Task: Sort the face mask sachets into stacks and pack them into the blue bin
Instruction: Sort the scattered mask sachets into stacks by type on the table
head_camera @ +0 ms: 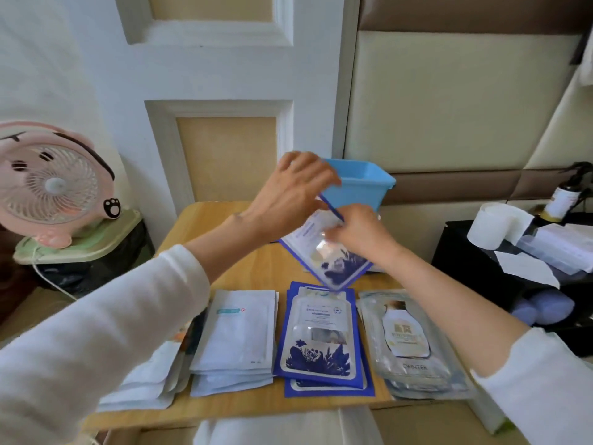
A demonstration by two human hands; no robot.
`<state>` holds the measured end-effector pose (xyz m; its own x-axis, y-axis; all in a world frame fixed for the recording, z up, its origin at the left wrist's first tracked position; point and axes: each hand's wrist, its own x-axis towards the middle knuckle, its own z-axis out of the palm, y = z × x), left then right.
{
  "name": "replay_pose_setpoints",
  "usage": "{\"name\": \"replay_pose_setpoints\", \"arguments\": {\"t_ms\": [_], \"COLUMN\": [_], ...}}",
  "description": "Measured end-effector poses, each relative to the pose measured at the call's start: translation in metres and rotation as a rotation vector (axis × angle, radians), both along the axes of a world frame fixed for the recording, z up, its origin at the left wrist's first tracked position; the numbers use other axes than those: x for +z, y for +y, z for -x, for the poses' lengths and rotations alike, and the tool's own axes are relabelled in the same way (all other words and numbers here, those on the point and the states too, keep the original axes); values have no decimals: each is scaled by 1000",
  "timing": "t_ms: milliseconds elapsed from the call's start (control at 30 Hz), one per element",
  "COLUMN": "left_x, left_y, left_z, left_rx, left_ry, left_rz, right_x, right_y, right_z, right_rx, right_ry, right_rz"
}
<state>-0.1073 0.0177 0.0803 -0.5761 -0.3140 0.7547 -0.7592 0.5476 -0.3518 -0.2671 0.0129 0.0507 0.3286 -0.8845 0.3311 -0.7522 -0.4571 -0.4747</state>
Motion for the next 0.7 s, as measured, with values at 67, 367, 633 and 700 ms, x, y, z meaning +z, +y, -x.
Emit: {"name": "replay_pose_setpoints", "arguments": {"t_ms": [67,367,633,700], "left_x": [-7,-81,-103,-109], "left_y": [10,51,50,37], "left_z": [-3,-10,-1,-9], "left_rx": [186,183,492,587], "left_ry": [409,912,558,375], "left_rz": [-205,-1647,-1359,-1091], "right_x": [-11,-63,-88,-88], "right_y": [-2,11,15,23], "right_z": [12,43,36,31], "right_rx": [52,30,-205,-117], "right_ry": [-473,-518,31,182], "right_rz": [-315,-855,-477,-193]}}
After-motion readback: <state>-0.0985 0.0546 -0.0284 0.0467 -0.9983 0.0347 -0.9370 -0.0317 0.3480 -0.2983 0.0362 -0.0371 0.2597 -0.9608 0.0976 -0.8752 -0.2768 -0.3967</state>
